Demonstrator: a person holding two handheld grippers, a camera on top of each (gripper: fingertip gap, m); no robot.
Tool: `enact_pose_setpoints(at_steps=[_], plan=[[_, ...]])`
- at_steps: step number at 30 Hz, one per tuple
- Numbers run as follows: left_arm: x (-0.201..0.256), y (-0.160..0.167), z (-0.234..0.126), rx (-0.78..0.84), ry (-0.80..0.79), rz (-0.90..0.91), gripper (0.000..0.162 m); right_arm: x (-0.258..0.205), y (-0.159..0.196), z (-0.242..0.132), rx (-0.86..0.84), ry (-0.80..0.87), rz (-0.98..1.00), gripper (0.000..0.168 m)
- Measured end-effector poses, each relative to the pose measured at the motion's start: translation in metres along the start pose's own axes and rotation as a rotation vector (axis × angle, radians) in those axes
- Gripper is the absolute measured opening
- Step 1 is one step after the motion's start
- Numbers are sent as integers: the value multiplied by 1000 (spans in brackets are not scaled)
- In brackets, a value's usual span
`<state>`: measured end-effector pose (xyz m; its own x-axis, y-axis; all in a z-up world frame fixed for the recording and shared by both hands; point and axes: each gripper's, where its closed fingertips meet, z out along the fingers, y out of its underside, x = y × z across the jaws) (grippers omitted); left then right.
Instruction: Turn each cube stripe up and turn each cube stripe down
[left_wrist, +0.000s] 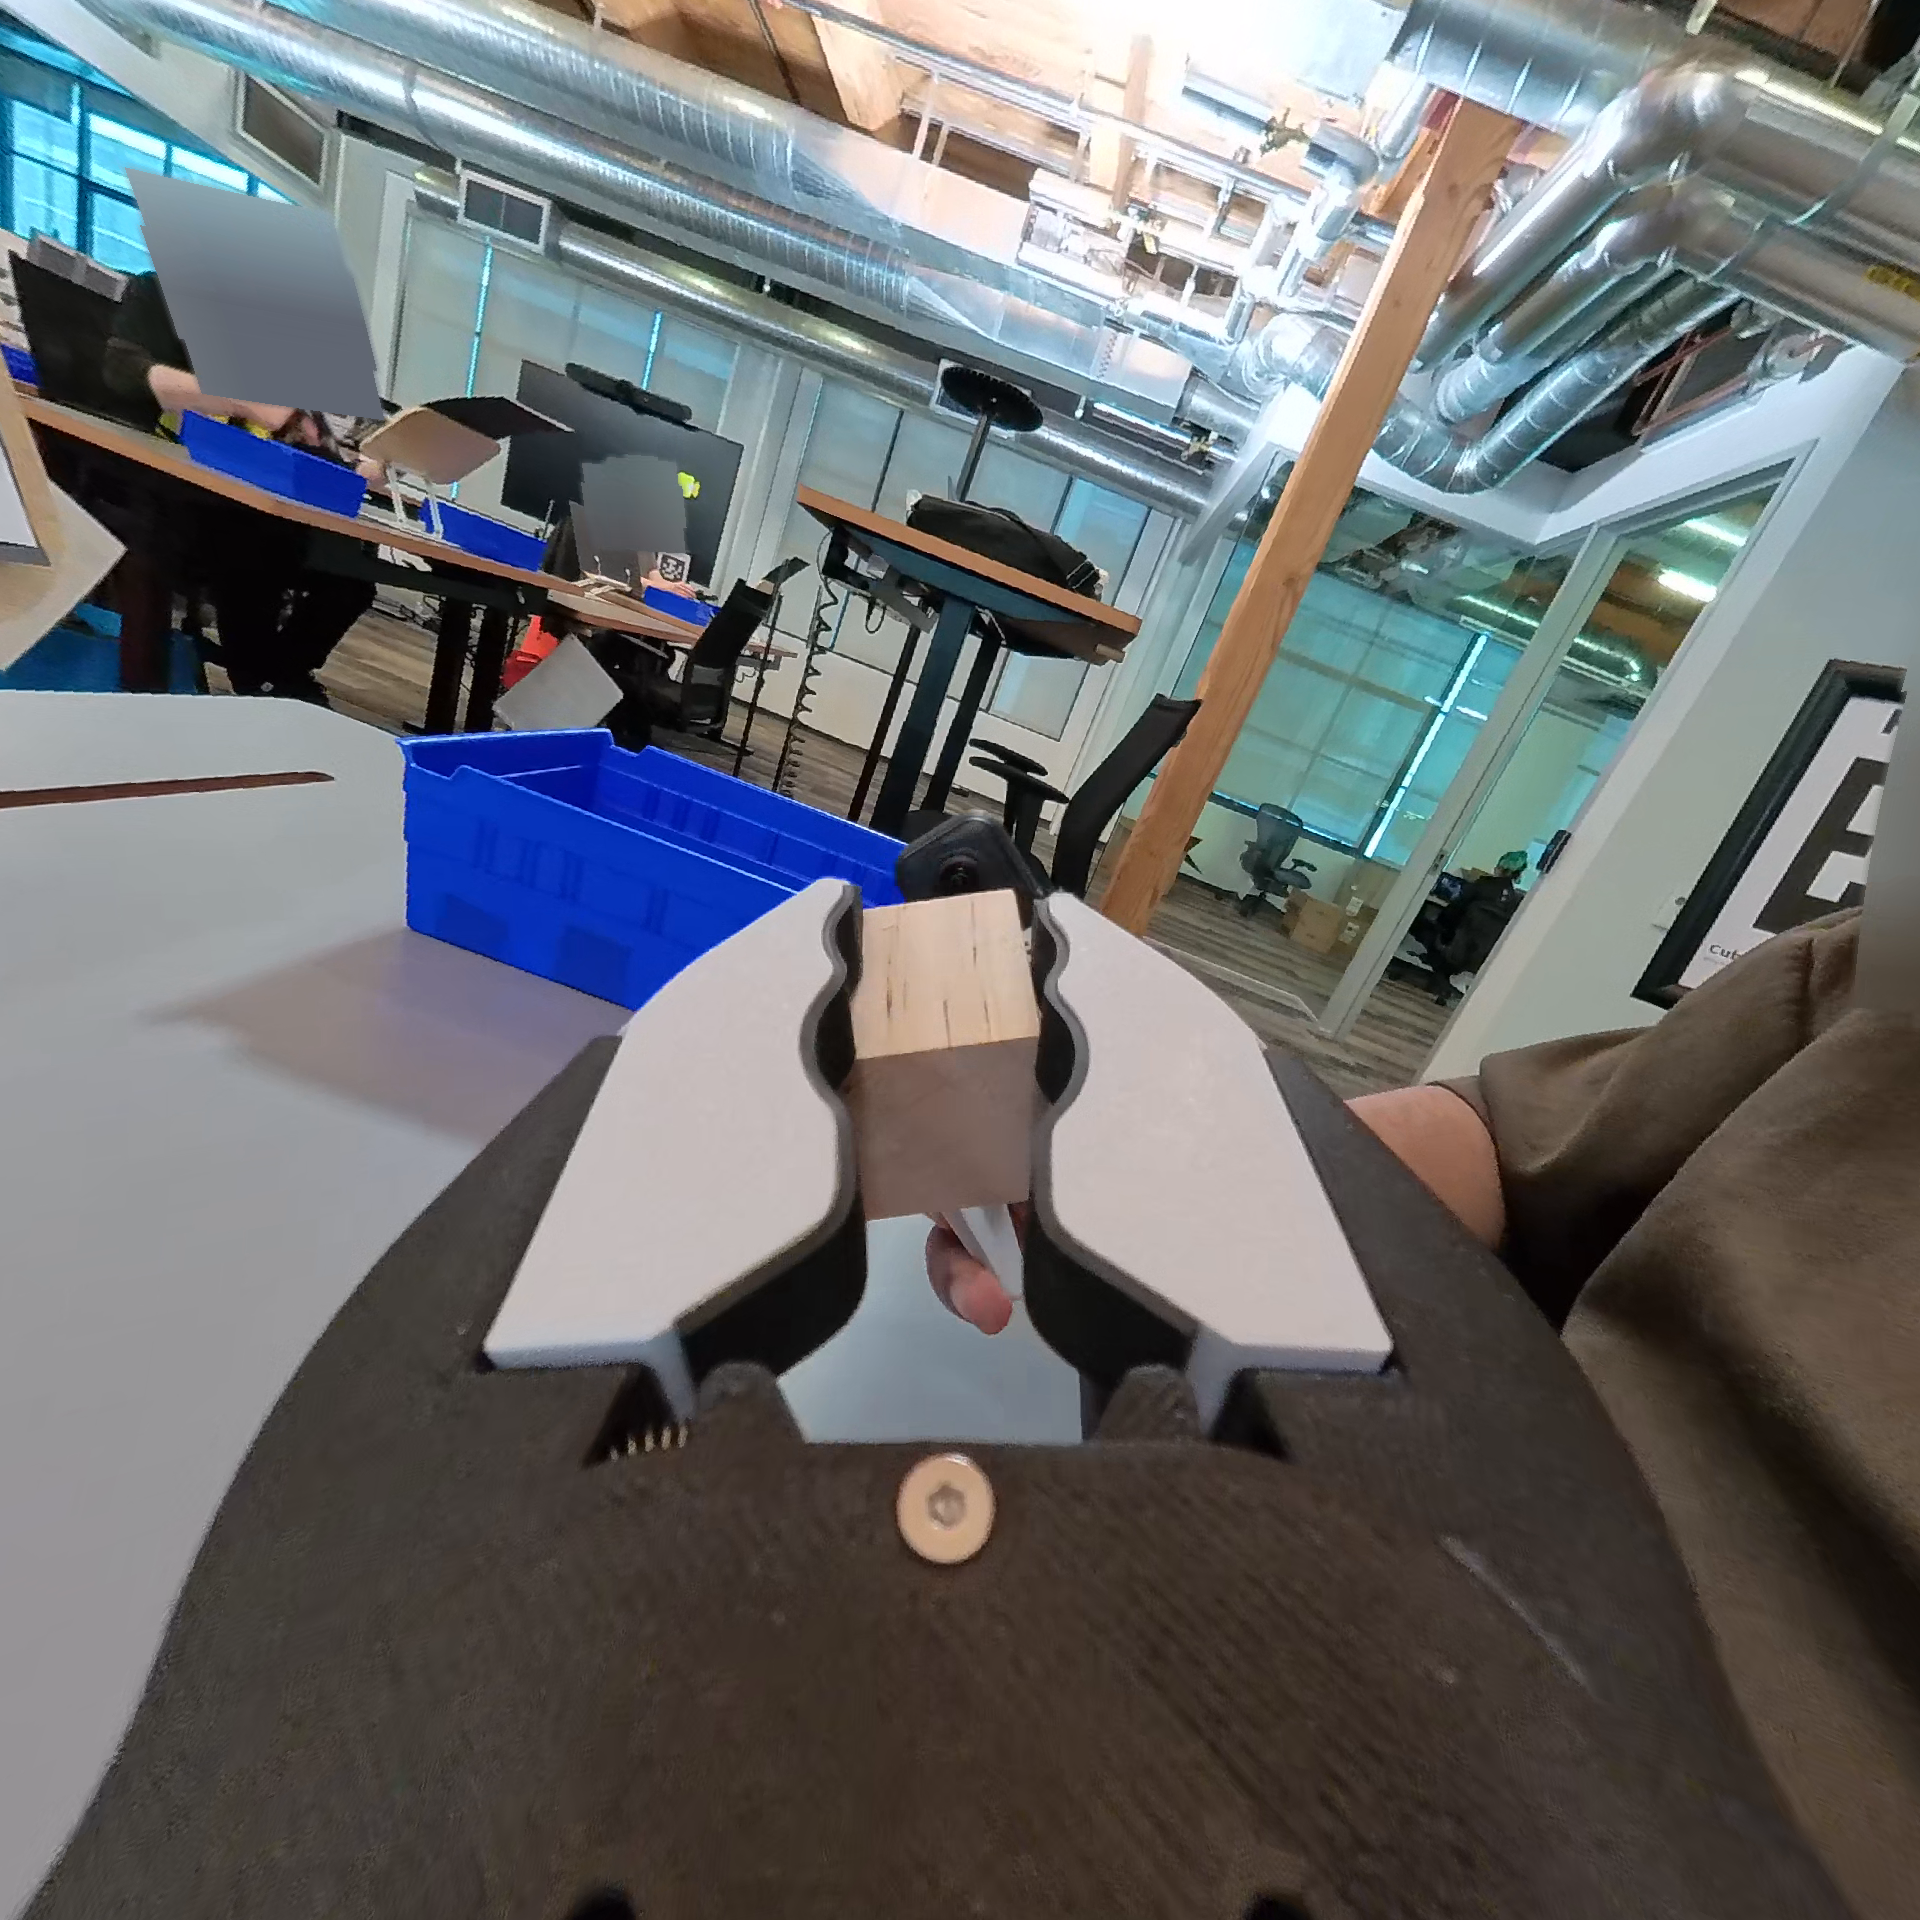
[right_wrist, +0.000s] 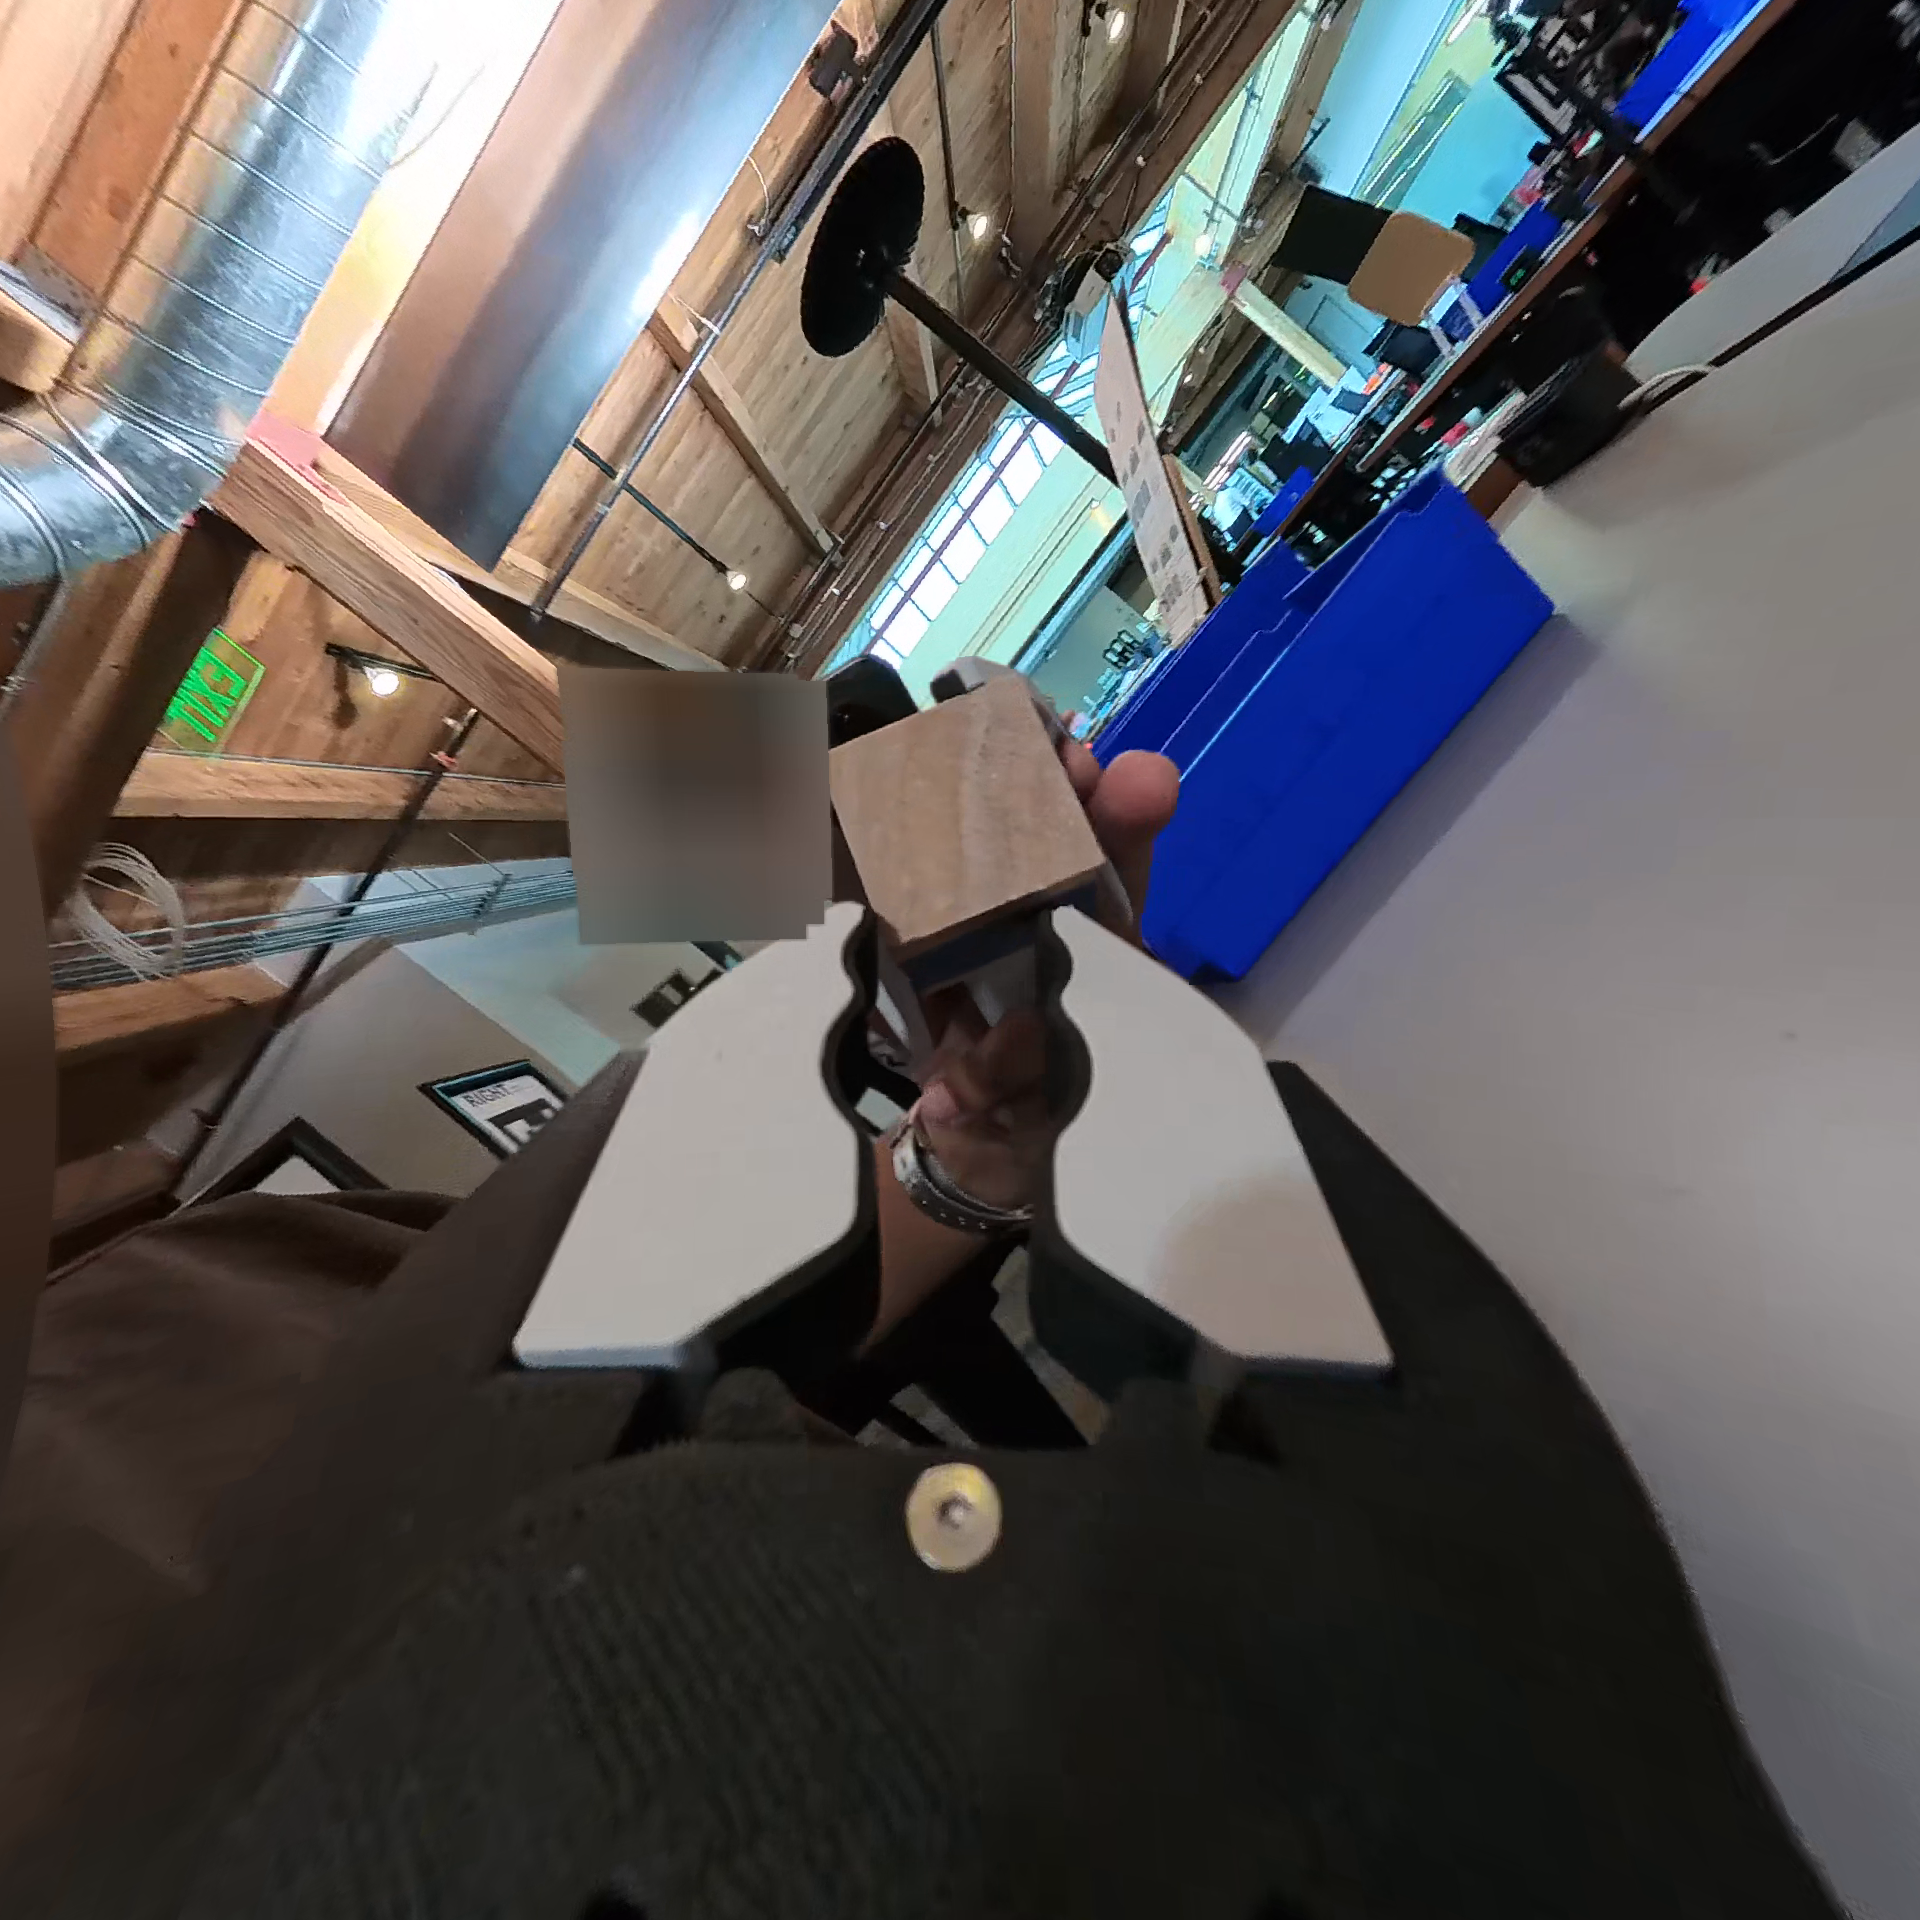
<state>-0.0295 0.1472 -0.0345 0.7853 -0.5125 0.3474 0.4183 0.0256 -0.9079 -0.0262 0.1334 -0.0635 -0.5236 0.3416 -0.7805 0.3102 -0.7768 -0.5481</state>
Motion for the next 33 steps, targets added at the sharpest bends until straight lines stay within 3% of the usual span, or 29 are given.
enact_pose_setpoints(at_steps=[7,15,20,33], plan=[[-7,-6,4,71,-64,-141,32,-2,-4,0,29,106,-255,31],[-1,-20,1,231,-11,-269,32,-17,-5,2,64,169,-500,34],[5,-24,1,269,-17,-231,32,-21,-6,3,76,167,-520,34],[0,-28,-5,369,44,-423,31,-14,-15,-1,124,220,-477,45]])
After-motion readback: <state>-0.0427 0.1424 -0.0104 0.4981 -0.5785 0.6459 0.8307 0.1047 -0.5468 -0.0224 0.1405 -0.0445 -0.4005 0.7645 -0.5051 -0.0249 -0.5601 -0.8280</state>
